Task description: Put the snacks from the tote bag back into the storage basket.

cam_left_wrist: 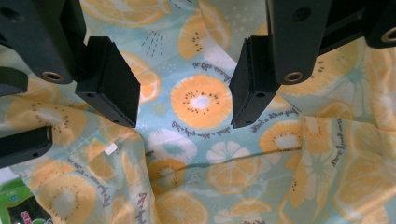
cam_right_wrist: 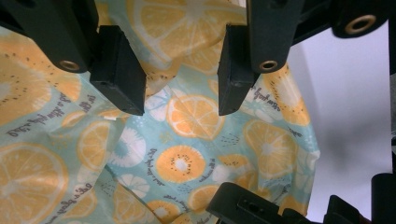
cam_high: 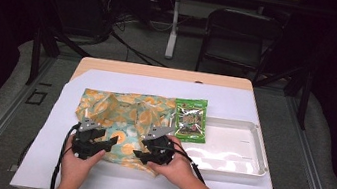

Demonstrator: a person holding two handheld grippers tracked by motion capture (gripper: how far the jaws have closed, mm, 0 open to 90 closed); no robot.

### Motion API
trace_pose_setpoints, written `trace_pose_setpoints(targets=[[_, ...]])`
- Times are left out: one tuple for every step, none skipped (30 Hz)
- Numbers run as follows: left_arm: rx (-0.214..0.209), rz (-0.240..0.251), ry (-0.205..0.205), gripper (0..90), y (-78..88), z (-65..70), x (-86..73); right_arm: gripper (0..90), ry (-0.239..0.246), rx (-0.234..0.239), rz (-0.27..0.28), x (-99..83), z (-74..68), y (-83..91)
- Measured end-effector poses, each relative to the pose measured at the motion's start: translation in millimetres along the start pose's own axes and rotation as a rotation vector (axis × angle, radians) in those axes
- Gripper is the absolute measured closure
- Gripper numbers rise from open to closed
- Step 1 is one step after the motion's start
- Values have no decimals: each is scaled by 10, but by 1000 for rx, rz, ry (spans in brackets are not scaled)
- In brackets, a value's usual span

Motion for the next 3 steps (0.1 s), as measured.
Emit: trace_pose_setpoints(targets=[[1,-1,2,424,0,0,2,510,0,1,-3,0,5,5],[-5,-6,3,424,2,1,5,506,-2,0,-2,0,7,7],[-8,-3,9,424,-2,6,10,502,-1,-2,-3,2,12,11]])
Point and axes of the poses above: each handheld gripper's, and its own axes: y roughly backward along the jaws, x roughly out of its top, z roughly to its right, the point moved 8 cm from there along -y, roughly forward along the jaws, and after that the axes turned 10 degrees about z, right-handed, at the moved point
